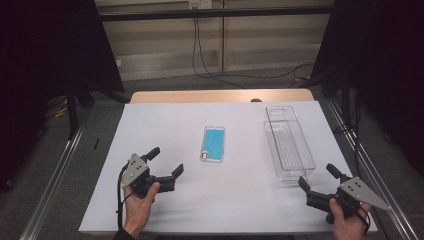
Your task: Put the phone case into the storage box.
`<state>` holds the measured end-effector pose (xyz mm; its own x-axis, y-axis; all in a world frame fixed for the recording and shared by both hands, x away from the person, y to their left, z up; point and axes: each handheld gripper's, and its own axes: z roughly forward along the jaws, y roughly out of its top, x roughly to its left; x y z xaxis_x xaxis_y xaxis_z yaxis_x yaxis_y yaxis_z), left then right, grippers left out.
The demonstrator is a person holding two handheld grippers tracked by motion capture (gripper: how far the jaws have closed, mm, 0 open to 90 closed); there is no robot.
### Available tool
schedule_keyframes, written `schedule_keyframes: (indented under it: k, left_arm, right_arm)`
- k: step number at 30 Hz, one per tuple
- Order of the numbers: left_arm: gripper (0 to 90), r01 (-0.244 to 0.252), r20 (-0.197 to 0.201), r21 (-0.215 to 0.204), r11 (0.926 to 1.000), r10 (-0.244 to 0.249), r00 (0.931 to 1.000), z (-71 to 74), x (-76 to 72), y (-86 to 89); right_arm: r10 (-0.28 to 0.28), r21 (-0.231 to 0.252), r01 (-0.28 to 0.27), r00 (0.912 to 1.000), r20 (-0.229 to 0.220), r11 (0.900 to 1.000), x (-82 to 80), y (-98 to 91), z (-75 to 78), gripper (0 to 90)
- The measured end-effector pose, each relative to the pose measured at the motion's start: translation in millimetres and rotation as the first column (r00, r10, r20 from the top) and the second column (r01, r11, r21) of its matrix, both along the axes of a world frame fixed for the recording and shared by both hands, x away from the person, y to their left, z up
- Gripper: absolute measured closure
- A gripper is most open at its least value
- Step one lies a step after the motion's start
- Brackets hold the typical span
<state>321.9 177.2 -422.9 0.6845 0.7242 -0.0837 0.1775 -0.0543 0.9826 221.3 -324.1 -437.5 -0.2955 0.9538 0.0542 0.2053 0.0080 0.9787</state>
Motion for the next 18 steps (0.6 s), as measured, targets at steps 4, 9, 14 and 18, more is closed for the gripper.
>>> schedule_keyframes:
  k: [4, 9, 14, 18]
  left_arm:
    - [0.2, 0.005, -0.005, -0.008, 1.0000, -0.005, 1.0000, -2.3, 3.4, -6.5]
    - [0.4, 0.028, -0.005, -0.011, 0.9996, -0.028, 0.9996, -2.3, 8.7, -16.5]
    - [0.7, 0.034, -0.005, -0.009, 0.9994, -0.034, 0.9994, -3.1, 14.3, -25.9]
    - [0.9, 0.041, -0.003, -0.012, 0.9991, -0.041, 0.9992, -3.2, 19.4, -33.8]
  right_arm:
    - [0.002, 0.000, -0.002, 1.0000, 0.002, 1.0000, -0.1, 0.6, 0.1, 0.0]
    - [0.004, 0.001, -0.004, 1.0000, 0.004, 1.0000, -0.5, 0.8, 0.3, 0.0]
    - [0.005, 0.002, -0.005, 1.0000, 0.002, 1.0000, -0.1, 0.9, 0.1, 0.0]
    - [0.007, 0.000, -0.007, 1.0000, 0.003, 1.0000, -0.5, 1.6, 0.5, 0.0]
